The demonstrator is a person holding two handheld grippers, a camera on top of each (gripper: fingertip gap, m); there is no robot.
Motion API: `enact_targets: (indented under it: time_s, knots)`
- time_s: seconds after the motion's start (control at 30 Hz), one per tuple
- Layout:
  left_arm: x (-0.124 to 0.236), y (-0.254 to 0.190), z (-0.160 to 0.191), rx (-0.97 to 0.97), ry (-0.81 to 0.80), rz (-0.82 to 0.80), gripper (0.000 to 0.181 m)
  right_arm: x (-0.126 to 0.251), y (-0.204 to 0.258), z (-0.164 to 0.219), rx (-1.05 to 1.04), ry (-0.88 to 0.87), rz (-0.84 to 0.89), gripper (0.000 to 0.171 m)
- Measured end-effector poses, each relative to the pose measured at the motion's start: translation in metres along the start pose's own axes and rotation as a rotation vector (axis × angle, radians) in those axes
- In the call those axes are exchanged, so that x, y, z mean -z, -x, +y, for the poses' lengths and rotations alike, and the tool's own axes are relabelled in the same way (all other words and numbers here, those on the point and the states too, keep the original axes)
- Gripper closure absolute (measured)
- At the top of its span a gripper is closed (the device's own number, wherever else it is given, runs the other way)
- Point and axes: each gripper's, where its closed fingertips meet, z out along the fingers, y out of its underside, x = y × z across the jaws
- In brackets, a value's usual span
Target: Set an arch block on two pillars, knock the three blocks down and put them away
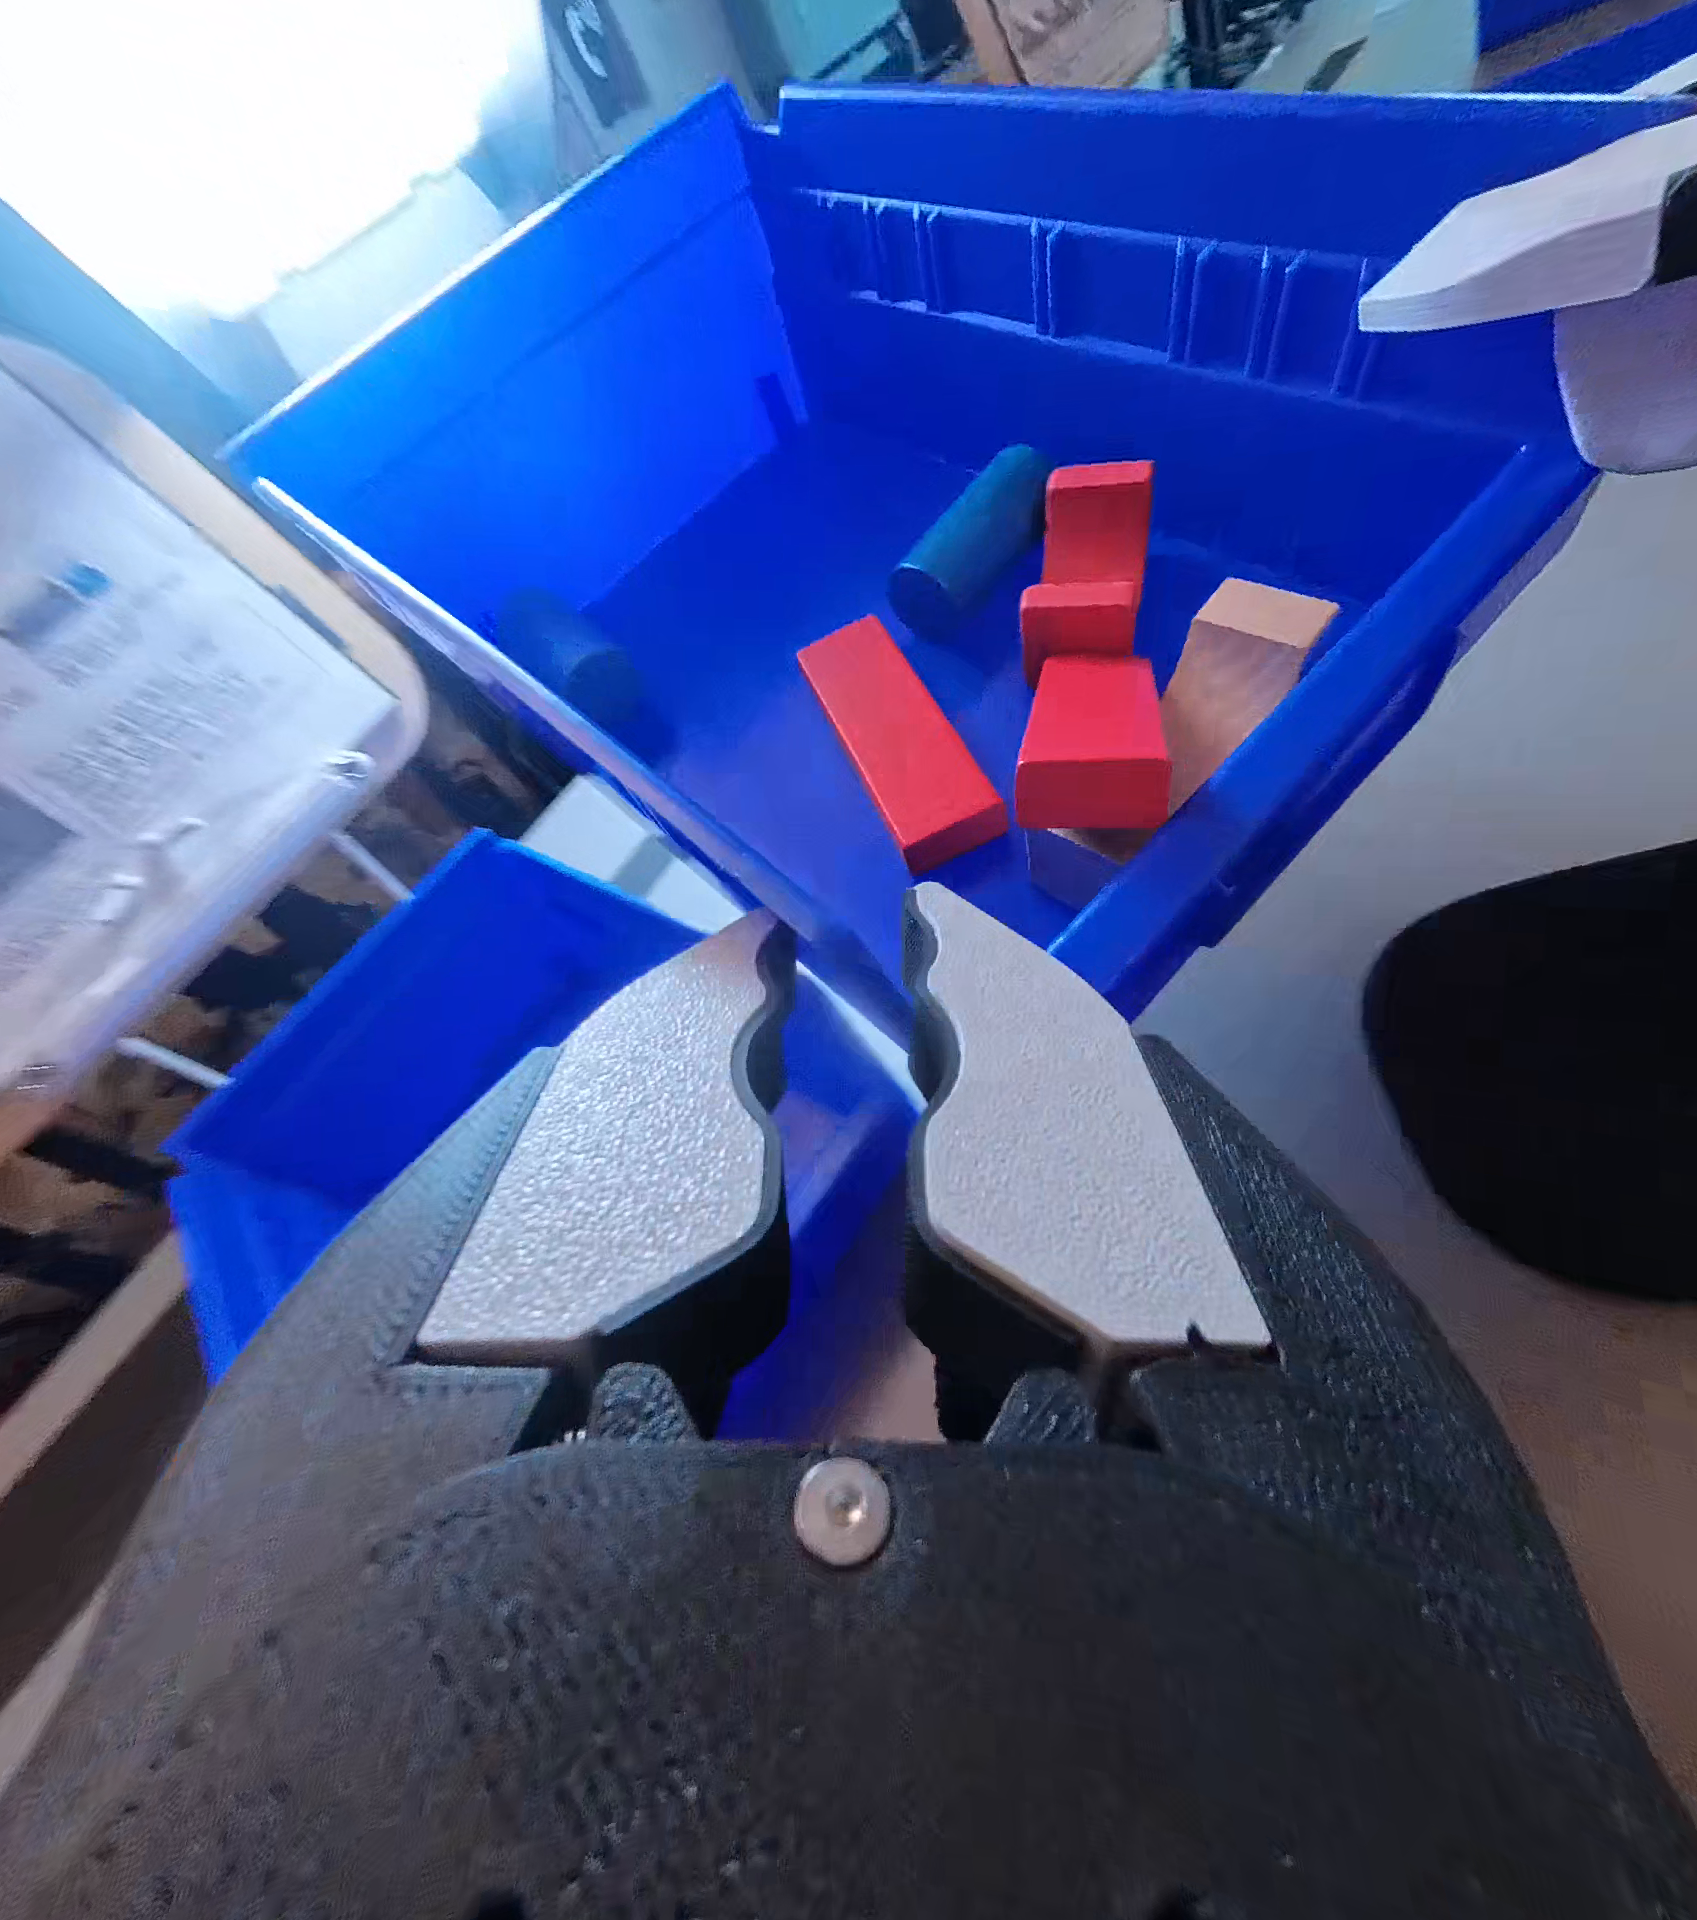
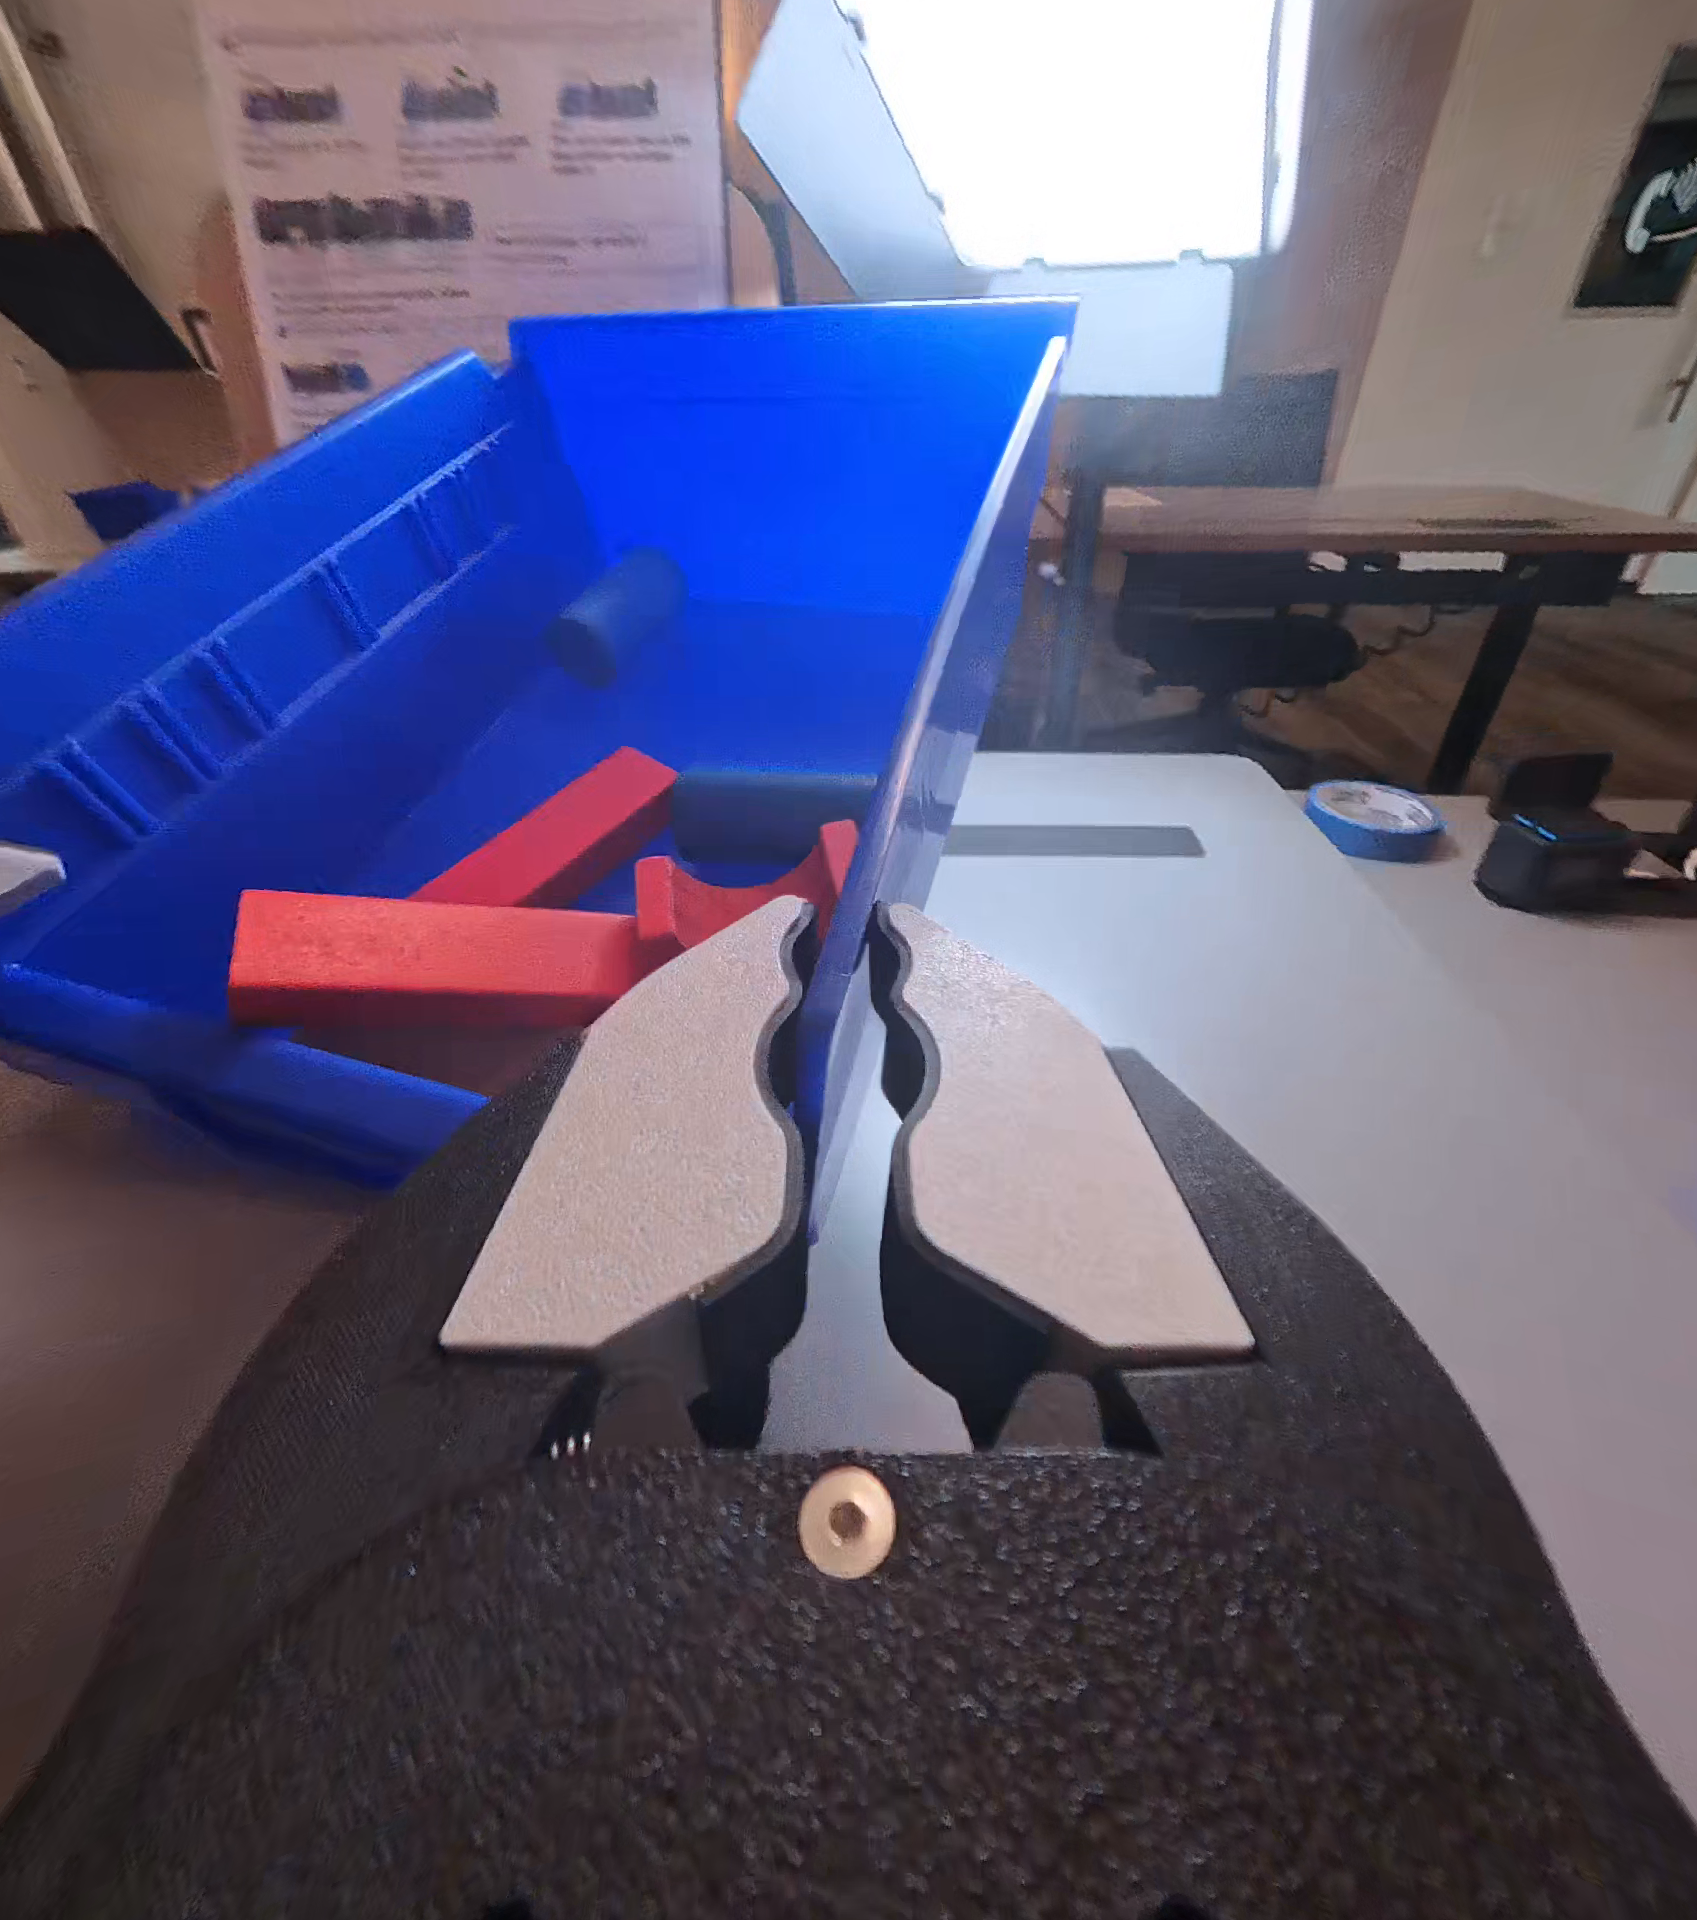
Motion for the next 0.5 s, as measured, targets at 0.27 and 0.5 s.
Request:
enact_targets:
  time_s: [0.27, 0.5]
  knots:
    - [0.112, 0.107, -0.002, 0.094, -0.033, -0.315, 0.171, -0.021, 0.138, -0.046, 0.013, -0.067, -0.308, 0.148]
    - [0.204, 0.171, 0.044, 0.277, -0.055, -0.554, 0.177, -0.026, 0.262, -0.021, 0.029, -0.013, -0.565, 0.137]
